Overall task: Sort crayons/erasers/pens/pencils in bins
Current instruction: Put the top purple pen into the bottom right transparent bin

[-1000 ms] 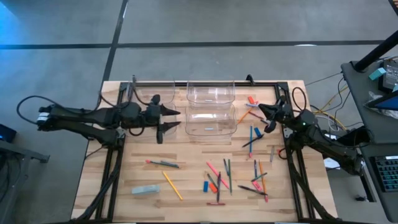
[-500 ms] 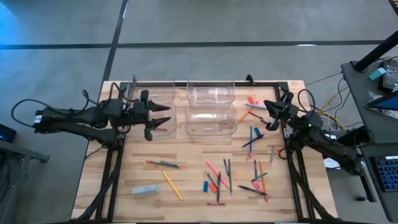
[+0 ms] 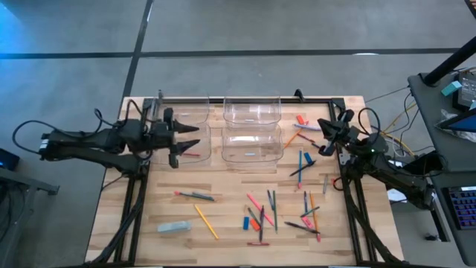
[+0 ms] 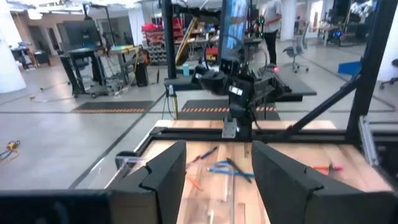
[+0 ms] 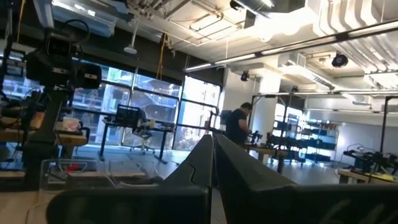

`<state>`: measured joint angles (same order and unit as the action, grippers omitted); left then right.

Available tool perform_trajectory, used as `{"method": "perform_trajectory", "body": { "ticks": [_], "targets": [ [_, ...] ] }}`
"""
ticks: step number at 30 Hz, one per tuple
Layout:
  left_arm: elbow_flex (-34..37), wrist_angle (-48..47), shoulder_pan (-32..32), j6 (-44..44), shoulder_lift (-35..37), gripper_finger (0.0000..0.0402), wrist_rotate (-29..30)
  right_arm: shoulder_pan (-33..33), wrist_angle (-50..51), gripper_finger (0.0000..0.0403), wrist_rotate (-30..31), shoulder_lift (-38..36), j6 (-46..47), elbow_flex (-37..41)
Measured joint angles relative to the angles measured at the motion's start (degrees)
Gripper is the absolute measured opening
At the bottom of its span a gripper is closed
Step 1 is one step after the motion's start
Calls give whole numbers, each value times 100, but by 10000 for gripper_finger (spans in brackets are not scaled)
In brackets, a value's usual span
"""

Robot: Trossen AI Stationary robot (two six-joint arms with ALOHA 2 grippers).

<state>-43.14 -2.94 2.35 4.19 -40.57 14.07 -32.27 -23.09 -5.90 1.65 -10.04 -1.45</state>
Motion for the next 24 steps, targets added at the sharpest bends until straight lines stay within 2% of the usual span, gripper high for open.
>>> {"method": "perform_trajectory", "body": {
  "ticks": [5, 8, 10, 13, 16, 21, 24],
  "targets": [
    [160, 407, -8, 414, -195, 166, 1008, -2, -297, 9, 186, 0, -315, -2],
    [193, 474, -8, 538, -352, 166, 1422, -2, -470, 9, 365, 0, 71, -17],
    [193, 675, -8, 802, -474, 166, 1527, -2, -231, 9, 440, 3, 380, -155],
    [151, 708, -8, 889, -552, 166, 1549, -2, 726, 9, 449, 147, 219, -655],
    [81, 764, -8, 1082, -601, 166, 1553, -2, 1765, 9, 562, 536, 33, -1313],
    [112, 1143, -13, 1394, -636, 166, 1578, -3, 2503, 9, 1543, 1618, 428, -2104],
    [114, 1245, -13, 1508, -700, 166, 1597, -2, 2809, 9, 1855, 2459, 600, -2406]
  ]
}}
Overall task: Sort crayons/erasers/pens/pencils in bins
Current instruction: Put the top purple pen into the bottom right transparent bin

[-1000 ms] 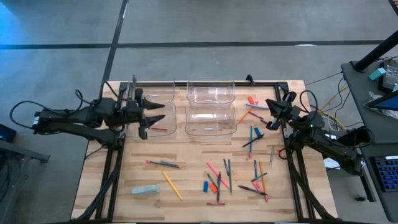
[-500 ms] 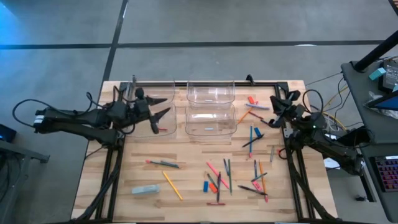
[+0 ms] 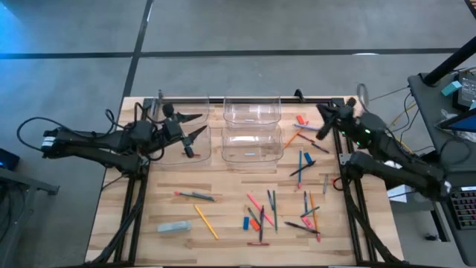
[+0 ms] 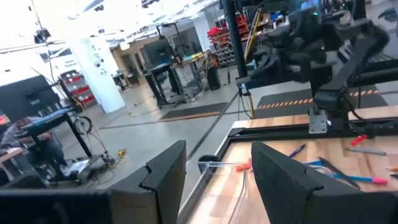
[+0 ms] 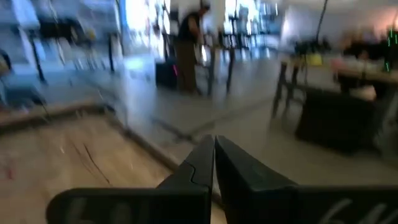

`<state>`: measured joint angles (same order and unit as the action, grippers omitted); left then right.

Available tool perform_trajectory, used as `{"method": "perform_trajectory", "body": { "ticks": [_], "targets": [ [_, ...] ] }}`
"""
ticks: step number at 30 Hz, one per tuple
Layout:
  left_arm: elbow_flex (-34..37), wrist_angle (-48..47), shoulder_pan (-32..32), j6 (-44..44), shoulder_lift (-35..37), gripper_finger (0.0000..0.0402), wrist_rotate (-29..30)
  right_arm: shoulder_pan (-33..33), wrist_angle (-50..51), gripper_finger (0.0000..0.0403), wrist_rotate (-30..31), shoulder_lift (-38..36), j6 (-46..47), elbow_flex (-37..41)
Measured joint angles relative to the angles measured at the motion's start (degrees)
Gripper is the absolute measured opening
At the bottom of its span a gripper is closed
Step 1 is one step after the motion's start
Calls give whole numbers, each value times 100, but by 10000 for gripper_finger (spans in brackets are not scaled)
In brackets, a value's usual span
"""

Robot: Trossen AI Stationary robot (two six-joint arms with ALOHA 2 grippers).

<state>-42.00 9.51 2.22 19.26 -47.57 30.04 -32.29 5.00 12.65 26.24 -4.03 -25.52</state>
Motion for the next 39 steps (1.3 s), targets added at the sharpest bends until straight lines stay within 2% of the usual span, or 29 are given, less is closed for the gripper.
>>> {"method": "perform_trajectory", "body": {
  "ticks": [6, 9, 14, 16, 21, 24, 26, 32, 36, 39],
  "targets": [
    [2, 56, 2, 68, -125, 166, 4, -25, 752, 9, 528, 1635, 116, -810],
    [10, -8, 6, 2, -129, 166, 32, -101, 1124, 9, 543, 2200, 235, -1153],
    [25, -234, 15, -240, -48, 166, 30, -371, 2709, 9, 546, 2927, 168, -2317],
    [36, -250, 15, -247, -15, 166, 30, -441, 3590, 9, 459, 3202, 144, -2745],
    [80, -286, 15, -315, -1, 166, 27, -687, 4234, 36, -226, 3557, -240, -3486],
    [92, -280, 15, -387, 0, 166, 28, -858, 4438, 77, -957, 3701, -273, -3574],
    [99, -281, 15, -389, 0, 166, 28, -895, 4452, 110, -1140, 3752, -331, -3547],
    [114, -274, 15, -389, -32, 166, 28, -978, 4201, 189, -1027, 3828, -892, -3129],
    [116, -329, 15, -388, -87, 166, 27, -979, 4196, 202, -664, 3855, -604, -2940],
    [122, -371, 17, -429, -105, 166, 24, -978, 4232, 203, -648, 3860, -571, -2760]
  ]
}}
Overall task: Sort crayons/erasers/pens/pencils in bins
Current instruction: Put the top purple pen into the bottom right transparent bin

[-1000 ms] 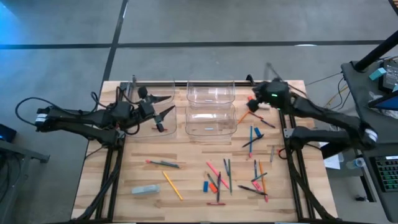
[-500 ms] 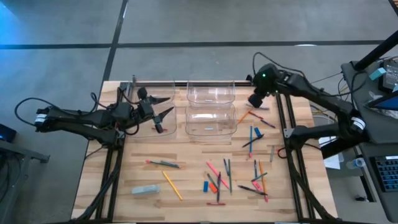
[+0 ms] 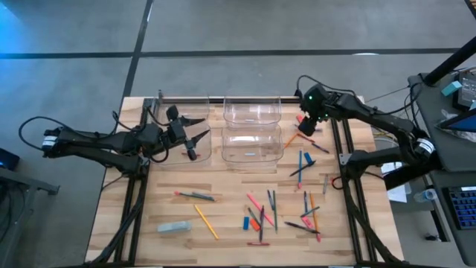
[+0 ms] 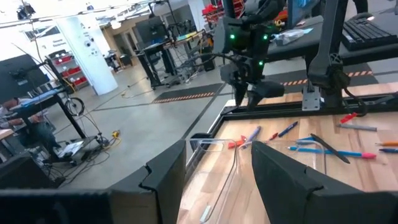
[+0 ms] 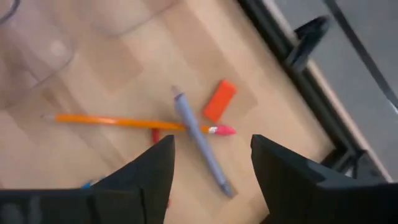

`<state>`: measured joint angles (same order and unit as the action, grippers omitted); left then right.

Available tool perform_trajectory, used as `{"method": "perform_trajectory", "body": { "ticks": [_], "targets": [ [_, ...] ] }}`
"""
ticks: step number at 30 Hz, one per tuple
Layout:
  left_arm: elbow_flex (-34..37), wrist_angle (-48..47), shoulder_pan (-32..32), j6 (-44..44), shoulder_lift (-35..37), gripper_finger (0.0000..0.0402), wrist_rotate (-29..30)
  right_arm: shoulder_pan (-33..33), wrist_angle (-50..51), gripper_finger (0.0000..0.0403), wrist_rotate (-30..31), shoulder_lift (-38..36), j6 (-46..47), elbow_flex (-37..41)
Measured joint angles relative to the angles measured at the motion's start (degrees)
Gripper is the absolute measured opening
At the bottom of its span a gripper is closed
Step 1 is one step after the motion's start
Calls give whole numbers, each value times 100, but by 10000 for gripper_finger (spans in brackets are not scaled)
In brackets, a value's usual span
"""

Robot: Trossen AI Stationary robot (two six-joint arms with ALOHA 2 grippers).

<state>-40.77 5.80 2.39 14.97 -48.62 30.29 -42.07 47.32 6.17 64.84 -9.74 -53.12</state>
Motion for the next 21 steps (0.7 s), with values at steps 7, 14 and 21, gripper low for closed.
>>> {"method": "perform_trajectory", "body": {
  "ticks": [7, 14, 21],
  "targets": [
    [0, 78, 3, -418, -38, 166, 0, -198, -1, 203, -521, 271, -349, 383],
    [-7, 160, -2, -562, -62, 166, -1, -475, -162, 203, -618, 847, -797, 474],
    [-7, 139, -2, -539, -86, 166, 0, -678, -570, 203, -626, 1431, -1196, 474]
  ]
}}
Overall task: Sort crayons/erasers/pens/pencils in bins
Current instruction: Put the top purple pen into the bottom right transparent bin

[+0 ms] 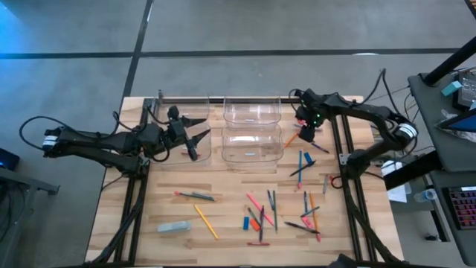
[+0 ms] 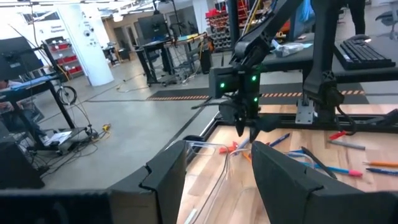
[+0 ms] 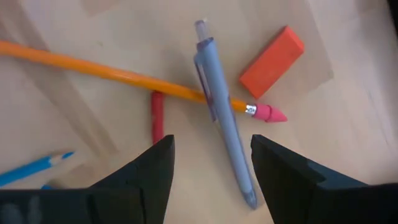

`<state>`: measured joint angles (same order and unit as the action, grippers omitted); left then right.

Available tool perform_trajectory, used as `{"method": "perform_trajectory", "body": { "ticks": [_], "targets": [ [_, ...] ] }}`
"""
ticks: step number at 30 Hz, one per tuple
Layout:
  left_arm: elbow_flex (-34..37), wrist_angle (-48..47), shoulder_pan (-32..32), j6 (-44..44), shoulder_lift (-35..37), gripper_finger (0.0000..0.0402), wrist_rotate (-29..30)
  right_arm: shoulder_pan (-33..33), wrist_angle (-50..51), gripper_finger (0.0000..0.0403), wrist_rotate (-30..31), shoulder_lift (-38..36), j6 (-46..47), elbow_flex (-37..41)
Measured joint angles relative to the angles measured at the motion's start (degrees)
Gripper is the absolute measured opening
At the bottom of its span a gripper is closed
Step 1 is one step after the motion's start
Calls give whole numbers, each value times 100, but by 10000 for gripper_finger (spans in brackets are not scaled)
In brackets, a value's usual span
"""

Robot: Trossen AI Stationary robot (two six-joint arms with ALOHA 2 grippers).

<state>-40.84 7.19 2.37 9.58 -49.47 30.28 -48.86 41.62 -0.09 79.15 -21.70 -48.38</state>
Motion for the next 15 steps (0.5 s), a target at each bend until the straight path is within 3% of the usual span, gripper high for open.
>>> {"method": "perform_trajectory", "body": {
  "ticks": [9, 15],
  "targets": [
    [0, -12, 0, 20, 0, 166, 0, -232, -392, 203, -46, 542, -62, -237],
    [0, -21, 0, 20, -2, 166, 0, -234, -543, 195, -465, 671, -146, -352]
  ]
}}
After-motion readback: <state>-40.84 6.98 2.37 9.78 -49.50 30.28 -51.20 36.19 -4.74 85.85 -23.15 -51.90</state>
